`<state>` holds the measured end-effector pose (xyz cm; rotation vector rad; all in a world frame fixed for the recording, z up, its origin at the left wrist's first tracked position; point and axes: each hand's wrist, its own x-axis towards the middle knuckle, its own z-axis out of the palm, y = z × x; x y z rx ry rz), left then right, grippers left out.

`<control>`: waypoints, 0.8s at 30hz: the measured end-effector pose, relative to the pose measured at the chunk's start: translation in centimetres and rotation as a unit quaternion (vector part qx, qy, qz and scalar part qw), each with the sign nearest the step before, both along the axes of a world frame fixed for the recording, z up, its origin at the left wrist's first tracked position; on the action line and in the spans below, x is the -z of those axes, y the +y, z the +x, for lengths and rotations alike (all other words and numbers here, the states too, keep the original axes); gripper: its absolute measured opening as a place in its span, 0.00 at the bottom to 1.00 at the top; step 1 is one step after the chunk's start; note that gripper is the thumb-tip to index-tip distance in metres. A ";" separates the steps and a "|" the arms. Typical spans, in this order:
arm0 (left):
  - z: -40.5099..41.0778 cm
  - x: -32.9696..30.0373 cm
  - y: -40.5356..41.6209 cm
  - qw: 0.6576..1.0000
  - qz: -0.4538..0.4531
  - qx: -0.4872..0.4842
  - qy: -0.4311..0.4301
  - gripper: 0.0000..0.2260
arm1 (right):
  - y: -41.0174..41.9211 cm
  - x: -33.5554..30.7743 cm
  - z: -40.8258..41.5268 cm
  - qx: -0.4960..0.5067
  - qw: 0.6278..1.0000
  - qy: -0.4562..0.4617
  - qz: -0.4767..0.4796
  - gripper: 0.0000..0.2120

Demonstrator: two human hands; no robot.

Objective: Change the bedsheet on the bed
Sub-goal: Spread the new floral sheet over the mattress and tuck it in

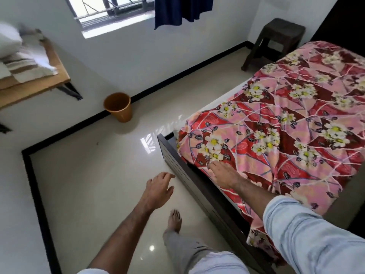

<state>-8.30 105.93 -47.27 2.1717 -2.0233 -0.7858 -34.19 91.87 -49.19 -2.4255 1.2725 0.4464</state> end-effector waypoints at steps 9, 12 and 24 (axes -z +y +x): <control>10.8 4.9 -17.5 0.996 0.053 0.072 0.011 0.19 | -10.0 3.9 12.0 0.118 0.988 -0.095 0.040 0.16; 11.0 8.8 -23.7 0.989 0.057 0.134 0.017 0.20 | -12.8 6.6 13.1 0.136 0.987 -0.077 0.032 0.19; 12.1 30.3 -43.4 0.981 -0.056 0.187 -0.010 0.24 | -20.8 28.6 14.7 0.391 0.915 0.049 -0.086 0.44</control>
